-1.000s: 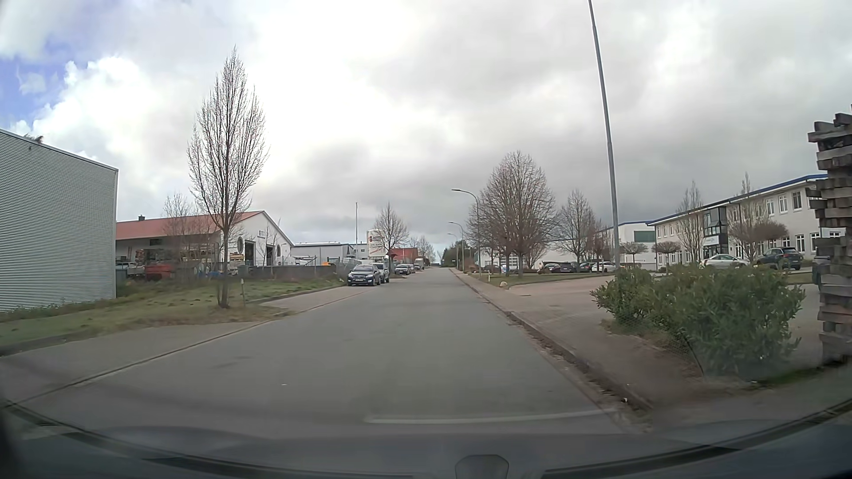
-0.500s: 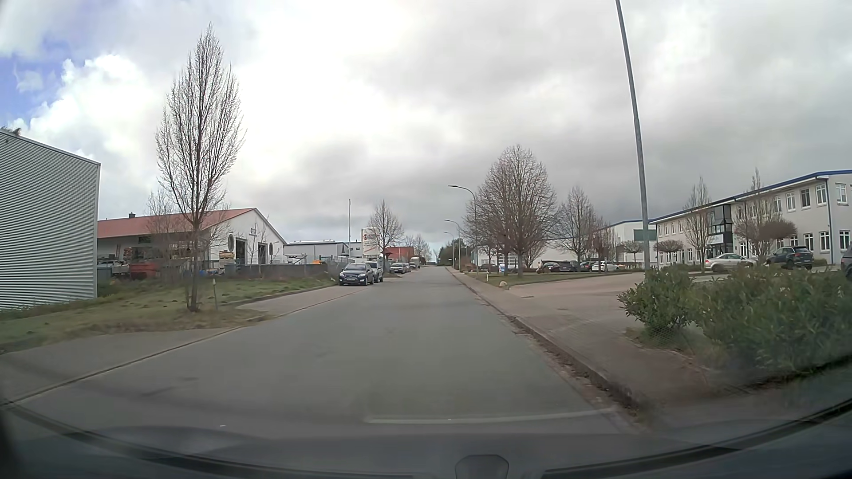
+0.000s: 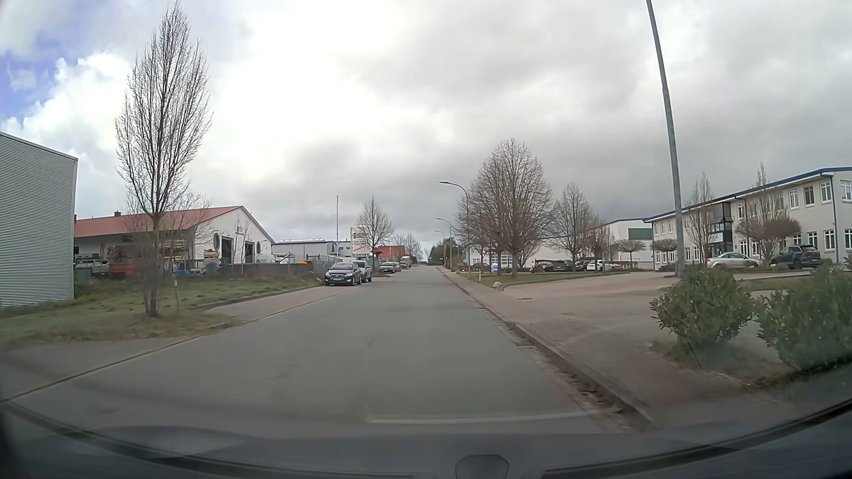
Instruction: Follow the waypoints while adhering to traffic rules and regulations
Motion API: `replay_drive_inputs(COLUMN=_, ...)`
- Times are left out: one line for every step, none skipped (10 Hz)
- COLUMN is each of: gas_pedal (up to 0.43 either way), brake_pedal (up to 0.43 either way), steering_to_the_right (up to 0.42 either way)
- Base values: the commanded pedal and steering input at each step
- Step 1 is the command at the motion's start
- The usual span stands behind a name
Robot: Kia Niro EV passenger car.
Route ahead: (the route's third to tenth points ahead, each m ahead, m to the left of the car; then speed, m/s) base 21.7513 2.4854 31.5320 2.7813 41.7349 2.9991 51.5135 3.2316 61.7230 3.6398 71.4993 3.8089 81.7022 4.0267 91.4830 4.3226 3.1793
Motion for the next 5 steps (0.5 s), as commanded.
replay_drive_inputs(gas_pedal=0.0, brake_pedal=0.0, steering_to_the_right=0.041)
replay_drive_inputs(gas_pedal=0.0, brake_pedal=0.0, steering_to_the_right=0.041)
replay_drive_inputs(gas_pedal=0.0, brake_pedal=0.0, steering_to_the_right=0.04)
replay_drive_inputs(gas_pedal=0.0, brake_pedal=0.0, steering_to_the_right=0.034)
replay_drive_inputs(gas_pedal=0.0, brake_pedal=0.012, steering_to_the_right=0.025)
